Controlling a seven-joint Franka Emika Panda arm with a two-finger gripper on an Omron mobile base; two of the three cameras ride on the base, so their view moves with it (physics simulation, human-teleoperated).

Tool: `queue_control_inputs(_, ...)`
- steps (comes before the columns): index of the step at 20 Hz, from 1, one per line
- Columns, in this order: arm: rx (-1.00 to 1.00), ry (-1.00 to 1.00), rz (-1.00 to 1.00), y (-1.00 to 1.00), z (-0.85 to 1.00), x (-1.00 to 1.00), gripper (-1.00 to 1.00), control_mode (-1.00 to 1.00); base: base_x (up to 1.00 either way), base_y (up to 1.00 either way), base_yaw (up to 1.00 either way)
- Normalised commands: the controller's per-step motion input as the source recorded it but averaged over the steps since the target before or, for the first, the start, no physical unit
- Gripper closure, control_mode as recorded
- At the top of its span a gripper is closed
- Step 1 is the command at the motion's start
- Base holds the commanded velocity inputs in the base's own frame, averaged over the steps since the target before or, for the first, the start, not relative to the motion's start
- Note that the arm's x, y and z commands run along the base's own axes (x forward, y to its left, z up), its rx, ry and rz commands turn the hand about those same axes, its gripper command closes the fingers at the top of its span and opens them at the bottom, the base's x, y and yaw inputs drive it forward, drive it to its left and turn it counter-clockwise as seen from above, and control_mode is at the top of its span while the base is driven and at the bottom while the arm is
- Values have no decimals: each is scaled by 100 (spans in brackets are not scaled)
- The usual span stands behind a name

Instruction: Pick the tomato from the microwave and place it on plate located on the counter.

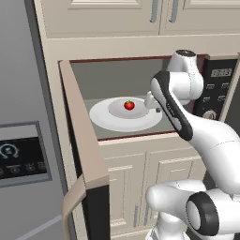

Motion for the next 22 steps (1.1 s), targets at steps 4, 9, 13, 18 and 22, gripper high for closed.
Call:
queue_control_inputs(4, 0, -8, 0, -1, 0, -40, -100, -100, 0, 0, 0)
queue_control_inputs(9, 0, -20, 3, 20, -6, -74, -100, -100, 0, 0, 0)
queue_control_inputs(13, 3, -30, 0, 38, -3, -36, -100, -100, 0, 0, 0)
queue_control_inputs(18, 9, -32, -1, 24, 5, 7, -100, -100, 0, 0, 0)
queue_control_inputs(22, 10, -26, 0, 13, 8, 36, -100, -100, 0, 0, 0)
